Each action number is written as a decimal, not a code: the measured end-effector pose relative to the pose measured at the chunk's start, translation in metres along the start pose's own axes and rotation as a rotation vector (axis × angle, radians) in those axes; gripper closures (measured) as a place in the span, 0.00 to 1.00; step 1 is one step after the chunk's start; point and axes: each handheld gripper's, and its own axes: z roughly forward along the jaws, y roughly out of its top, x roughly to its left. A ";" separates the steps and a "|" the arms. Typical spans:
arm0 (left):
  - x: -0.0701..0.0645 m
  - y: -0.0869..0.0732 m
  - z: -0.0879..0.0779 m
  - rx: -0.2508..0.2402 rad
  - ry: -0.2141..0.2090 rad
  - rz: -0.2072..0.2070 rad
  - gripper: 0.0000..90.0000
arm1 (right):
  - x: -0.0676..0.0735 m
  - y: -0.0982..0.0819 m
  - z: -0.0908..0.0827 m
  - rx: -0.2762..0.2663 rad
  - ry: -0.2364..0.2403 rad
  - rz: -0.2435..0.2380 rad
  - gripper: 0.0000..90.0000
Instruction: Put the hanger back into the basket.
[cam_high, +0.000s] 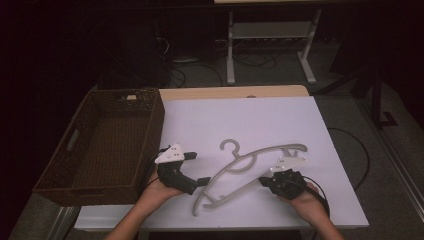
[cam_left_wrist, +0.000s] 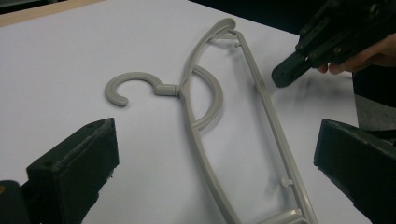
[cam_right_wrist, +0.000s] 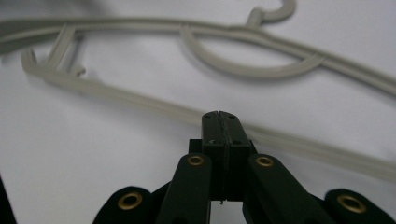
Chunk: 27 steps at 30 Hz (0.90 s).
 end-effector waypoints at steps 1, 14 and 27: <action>0.001 0.000 0.000 -0.004 0.002 0.000 0.00 | 0.000 0.001 -0.001 -0.011 -0.007 0.011 0.99; 0.001 0.000 -0.001 -0.006 0.003 -0.004 0.00 | 0.000 0.008 0.022 0.037 -0.029 -0.044 0.99; 0.000 0.000 0.002 0.009 0.002 0.005 0.00 | 0.000 0.005 0.029 0.061 -0.022 -0.034 0.99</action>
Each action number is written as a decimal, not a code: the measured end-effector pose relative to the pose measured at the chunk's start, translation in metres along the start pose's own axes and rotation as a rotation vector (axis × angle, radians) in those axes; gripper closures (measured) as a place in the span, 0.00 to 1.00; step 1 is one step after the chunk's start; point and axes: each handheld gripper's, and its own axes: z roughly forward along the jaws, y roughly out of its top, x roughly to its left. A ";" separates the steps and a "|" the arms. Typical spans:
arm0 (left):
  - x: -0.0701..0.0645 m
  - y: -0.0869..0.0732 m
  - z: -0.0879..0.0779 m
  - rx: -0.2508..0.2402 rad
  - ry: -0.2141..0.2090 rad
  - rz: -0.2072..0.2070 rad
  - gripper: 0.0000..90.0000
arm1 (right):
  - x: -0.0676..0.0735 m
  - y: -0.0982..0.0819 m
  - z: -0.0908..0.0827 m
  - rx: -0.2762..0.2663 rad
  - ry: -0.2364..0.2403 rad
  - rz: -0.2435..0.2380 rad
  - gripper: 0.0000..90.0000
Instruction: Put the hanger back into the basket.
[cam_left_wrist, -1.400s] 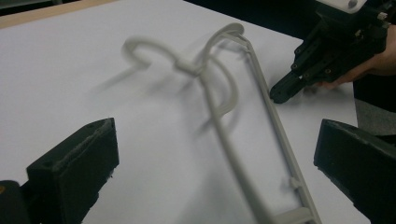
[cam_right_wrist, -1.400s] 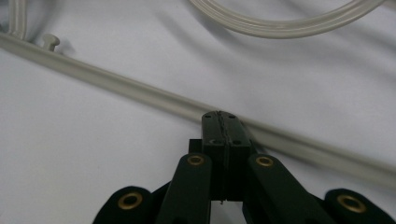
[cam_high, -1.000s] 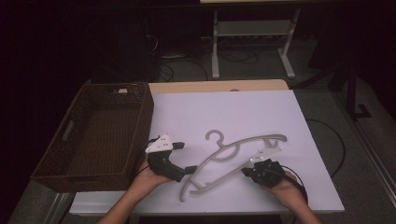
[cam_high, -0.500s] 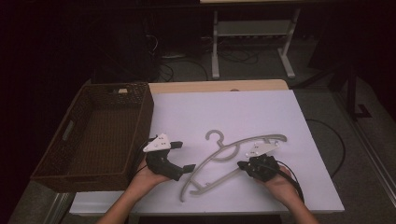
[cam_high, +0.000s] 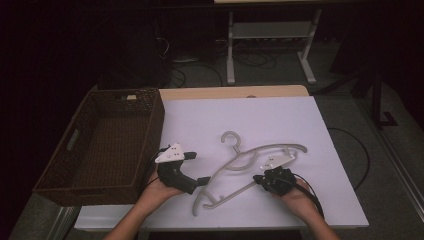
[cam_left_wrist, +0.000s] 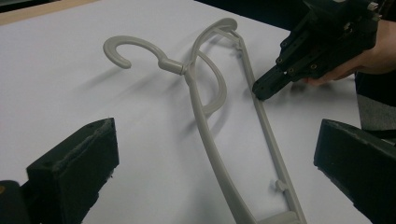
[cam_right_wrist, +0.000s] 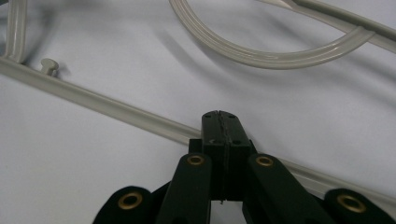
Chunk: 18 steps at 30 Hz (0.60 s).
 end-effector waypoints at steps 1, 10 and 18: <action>0.000 0.000 0.001 0.004 0.003 -0.001 0.00 | 0.000 0.000 0.000 0.000 0.000 0.000 0.99; 0.013 0.007 0.022 0.064 0.020 -0.036 0.00 | 0.000 0.000 0.000 0.000 0.001 0.001 0.99; 0.015 0.008 0.062 0.176 -0.002 -0.029 0.00 | -0.001 0.000 0.000 0.001 0.005 0.004 0.99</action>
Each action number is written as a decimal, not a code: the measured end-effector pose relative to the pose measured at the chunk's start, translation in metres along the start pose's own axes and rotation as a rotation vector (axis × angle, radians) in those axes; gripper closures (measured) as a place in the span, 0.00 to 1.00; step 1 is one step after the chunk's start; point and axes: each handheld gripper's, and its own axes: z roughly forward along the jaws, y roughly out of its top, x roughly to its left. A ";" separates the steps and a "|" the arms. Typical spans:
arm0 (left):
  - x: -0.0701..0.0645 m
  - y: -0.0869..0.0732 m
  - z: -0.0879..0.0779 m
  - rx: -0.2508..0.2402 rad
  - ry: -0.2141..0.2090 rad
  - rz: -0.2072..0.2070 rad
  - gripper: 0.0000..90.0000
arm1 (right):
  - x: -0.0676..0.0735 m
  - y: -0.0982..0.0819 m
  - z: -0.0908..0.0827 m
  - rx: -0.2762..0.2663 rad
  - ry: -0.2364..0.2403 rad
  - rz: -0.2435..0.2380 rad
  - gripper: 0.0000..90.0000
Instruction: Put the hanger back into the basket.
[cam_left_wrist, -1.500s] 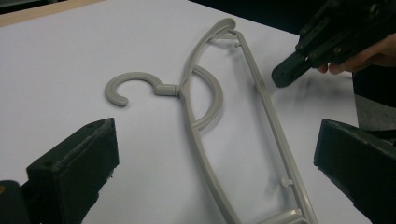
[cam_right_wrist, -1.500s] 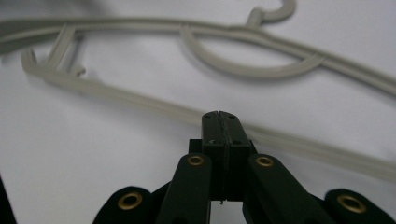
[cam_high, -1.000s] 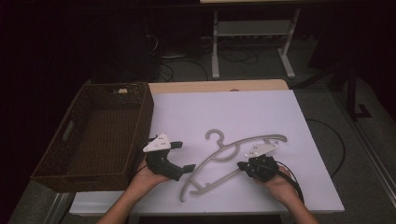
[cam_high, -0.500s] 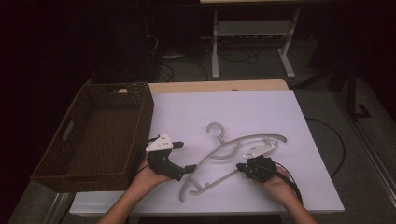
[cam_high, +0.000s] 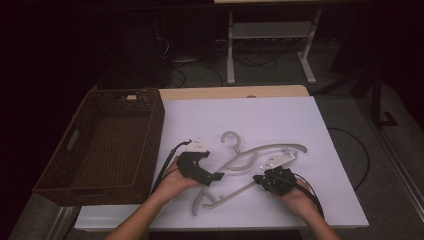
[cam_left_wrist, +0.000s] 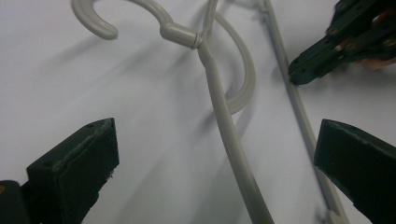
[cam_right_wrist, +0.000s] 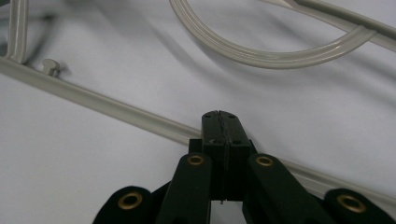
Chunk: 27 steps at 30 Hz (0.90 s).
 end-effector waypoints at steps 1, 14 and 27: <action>0.000 0.001 0.005 0.010 -0.003 0.002 0.00 | 0.000 0.000 0.000 0.000 0.000 0.000 0.99; -0.005 0.006 0.028 0.108 0.018 0.049 0.30 | 0.000 0.000 0.000 -0.002 0.002 -0.001 0.99; -0.008 0.008 0.028 0.143 0.034 0.088 0.71 | -0.001 0.000 0.000 -0.003 0.002 0.000 0.99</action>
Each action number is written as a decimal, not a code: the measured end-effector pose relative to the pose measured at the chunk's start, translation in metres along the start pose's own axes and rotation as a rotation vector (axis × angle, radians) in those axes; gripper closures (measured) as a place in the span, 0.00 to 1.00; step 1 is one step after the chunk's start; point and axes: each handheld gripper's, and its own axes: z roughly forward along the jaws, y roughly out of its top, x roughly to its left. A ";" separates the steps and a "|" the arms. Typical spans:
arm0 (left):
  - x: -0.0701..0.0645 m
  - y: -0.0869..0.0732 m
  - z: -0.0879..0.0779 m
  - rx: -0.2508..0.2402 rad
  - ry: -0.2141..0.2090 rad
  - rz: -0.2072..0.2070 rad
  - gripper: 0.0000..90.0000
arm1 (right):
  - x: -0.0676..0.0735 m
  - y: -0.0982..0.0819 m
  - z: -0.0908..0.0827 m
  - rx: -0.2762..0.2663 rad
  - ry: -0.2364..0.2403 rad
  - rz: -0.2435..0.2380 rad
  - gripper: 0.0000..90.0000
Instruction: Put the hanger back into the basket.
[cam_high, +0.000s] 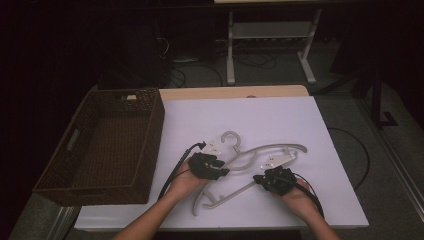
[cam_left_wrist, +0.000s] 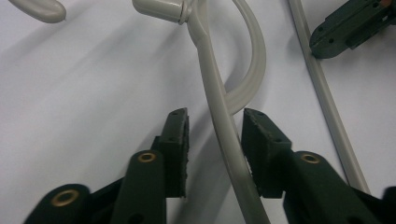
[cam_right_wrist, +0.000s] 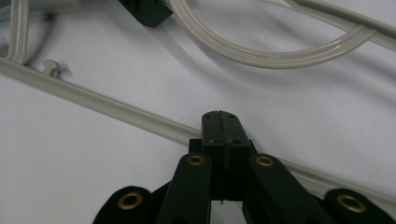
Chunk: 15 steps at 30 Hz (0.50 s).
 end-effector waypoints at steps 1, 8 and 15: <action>0.000 0.000 0.000 0.001 -0.002 0.001 0.72 | 0.000 0.000 0.000 0.001 -0.001 0.000 0.99; -0.003 0.002 0.001 0.015 -0.009 0.012 0.83 | 0.000 0.000 0.000 0.002 -0.001 0.000 0.99; -0.005 0.003 0.000 -0.007 0.007 -0.029 0.85 | 0.001 0.000 0.000 0.000 -0.003 0.002 0.99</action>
